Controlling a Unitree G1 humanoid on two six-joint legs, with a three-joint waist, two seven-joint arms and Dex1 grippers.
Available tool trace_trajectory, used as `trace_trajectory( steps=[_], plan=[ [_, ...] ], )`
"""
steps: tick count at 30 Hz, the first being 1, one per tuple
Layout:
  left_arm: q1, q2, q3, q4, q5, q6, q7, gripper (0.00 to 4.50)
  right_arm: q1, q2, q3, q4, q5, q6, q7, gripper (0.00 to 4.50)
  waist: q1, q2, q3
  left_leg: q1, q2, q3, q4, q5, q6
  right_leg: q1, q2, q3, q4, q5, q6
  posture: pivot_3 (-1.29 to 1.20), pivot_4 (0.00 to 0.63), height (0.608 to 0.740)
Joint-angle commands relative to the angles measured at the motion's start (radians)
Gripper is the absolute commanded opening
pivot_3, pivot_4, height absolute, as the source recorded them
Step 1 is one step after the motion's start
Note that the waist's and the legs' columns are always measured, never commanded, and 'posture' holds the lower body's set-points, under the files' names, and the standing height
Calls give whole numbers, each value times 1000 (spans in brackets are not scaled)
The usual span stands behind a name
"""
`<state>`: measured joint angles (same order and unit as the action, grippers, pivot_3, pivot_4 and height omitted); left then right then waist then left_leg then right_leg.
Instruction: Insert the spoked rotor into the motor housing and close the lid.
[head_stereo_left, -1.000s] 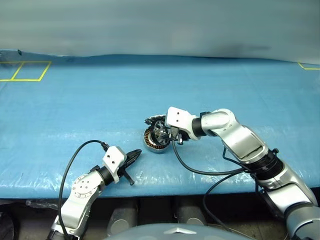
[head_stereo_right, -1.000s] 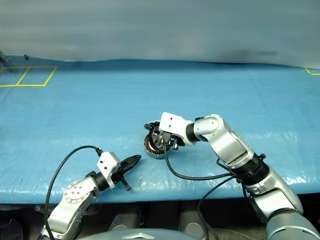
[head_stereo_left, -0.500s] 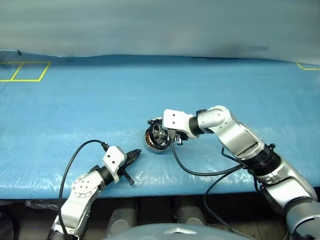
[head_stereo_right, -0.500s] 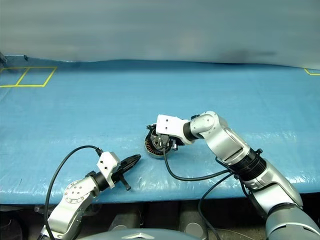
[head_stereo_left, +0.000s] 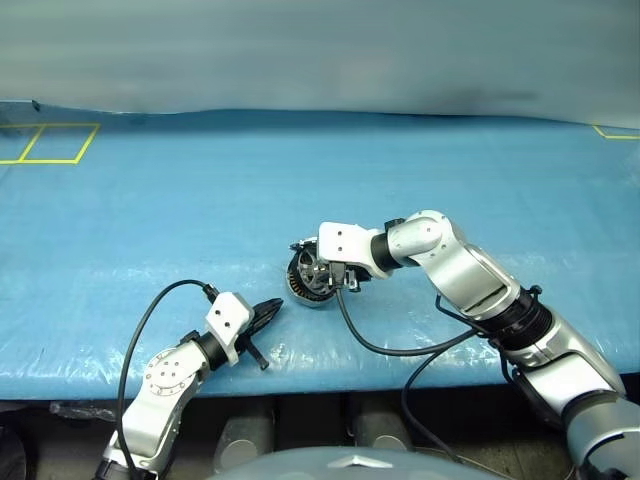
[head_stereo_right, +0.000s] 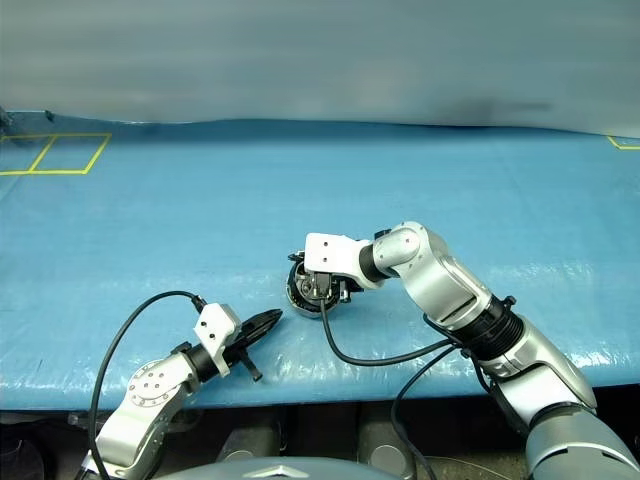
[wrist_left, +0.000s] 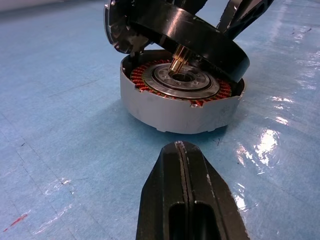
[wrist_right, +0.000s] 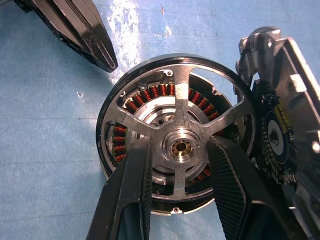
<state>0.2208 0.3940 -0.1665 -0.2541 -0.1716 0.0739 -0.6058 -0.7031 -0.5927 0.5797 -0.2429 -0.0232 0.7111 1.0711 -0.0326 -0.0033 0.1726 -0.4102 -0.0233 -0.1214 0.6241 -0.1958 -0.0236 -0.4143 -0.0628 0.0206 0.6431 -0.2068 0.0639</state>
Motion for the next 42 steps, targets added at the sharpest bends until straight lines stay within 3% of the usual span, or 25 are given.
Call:
trace_trajectory(
  steps=[1, 18, 42],
  plan=[
    [-7, -4, 0, -24, -5, -18, -7, 0, 7, 13, -14, -27, 26, 23, 9, 1328, 0, 0, 0, 0, 0, 0, 0, 0, 0, 0, 0, 0, 0, 0, 0, 0, 150, 740],
    [-14, -5, 5, 10, -8, -30, -23, 0, -6, 7, -49, -87, 72, 57, 8, 1328, -2, 0, 0, -1, 0, 0, -1, 0, 0, -1, 0, 0, 0, 0, 0, 0, 150, 740],
    [-8, -13, 2, 20, -1, -48, -29, 0, -13, -26, 1, 7, 10, 2, 14, 1328, -2, 0, 0, -1, 0, 0, -1, 0, 0, -1, 0, 0, 0, 0, 0, 0, 150, 740]
  ],
)
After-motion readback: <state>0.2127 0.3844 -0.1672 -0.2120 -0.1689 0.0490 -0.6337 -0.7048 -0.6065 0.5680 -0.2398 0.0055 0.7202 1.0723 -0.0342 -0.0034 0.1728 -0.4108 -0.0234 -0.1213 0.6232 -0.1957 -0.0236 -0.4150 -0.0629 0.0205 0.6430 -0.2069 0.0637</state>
